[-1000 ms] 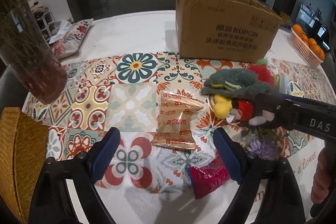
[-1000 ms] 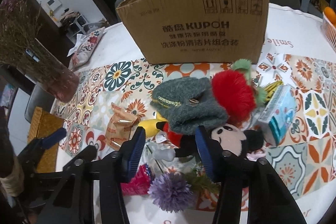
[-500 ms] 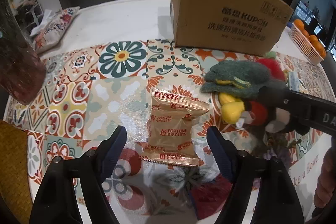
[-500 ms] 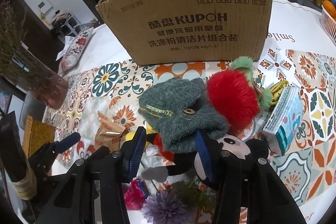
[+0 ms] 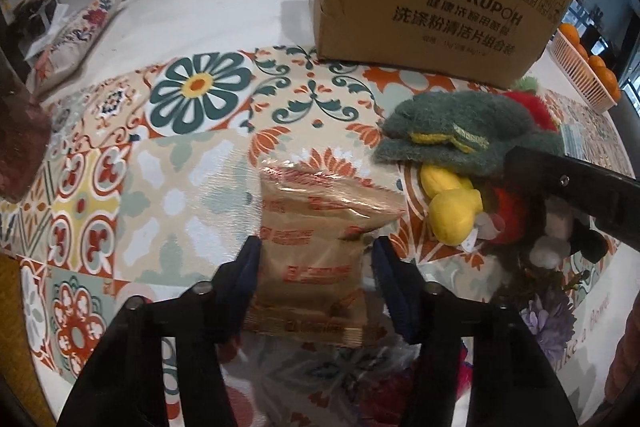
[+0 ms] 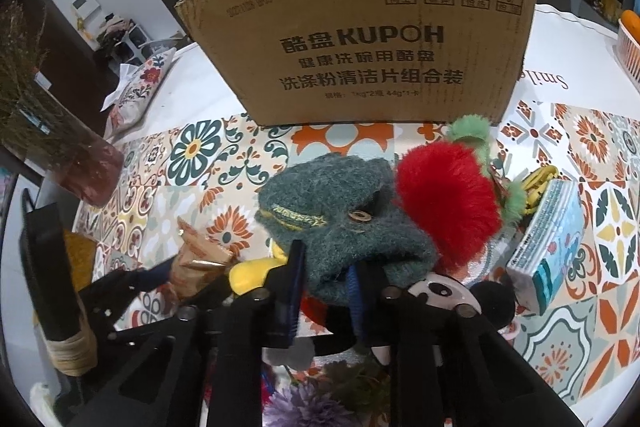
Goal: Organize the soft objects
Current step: 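Close left tool on the biscuit packet while right tool grips the green knit pad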
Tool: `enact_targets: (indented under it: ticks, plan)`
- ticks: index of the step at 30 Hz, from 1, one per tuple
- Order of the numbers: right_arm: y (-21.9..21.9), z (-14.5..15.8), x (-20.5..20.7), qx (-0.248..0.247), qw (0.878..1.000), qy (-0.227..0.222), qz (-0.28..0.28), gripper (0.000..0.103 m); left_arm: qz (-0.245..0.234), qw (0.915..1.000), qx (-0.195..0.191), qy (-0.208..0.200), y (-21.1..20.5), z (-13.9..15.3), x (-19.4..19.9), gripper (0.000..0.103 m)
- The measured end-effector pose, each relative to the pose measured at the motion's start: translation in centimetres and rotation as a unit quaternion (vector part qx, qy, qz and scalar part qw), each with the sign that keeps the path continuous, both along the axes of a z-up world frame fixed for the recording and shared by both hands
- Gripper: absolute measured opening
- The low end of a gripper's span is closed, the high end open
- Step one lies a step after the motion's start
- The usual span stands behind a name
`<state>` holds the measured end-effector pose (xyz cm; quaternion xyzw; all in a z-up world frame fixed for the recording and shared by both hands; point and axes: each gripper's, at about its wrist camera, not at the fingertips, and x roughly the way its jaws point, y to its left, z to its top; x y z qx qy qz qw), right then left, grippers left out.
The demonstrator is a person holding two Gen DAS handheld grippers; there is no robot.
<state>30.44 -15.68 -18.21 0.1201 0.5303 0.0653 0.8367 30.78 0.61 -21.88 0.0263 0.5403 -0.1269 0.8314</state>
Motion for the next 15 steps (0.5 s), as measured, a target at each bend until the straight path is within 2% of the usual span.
enact_targets:
  ticks: [1,7,15]
  plan:
    - [0.1,0.0,0.0,-0.001,1.000,-0.002,0.001,0.018,0.000,1.0000,0.001,-0.002,0.0,0.0,0.0,0.046]
    - [0.2,0.4,-0.4,0.006,1.000,-0.008,-0.001,0.015,0.010,0.9999,-0.006,-0.008,0.1,0.5,0.1,0.045]
    - [-0.4,2.8,-1.5,0.019,0.999,-0.038,-0.009,0.013,0.024,0.9986,-0.015,-0.046,0.3,4.2,-1.0,0.045]
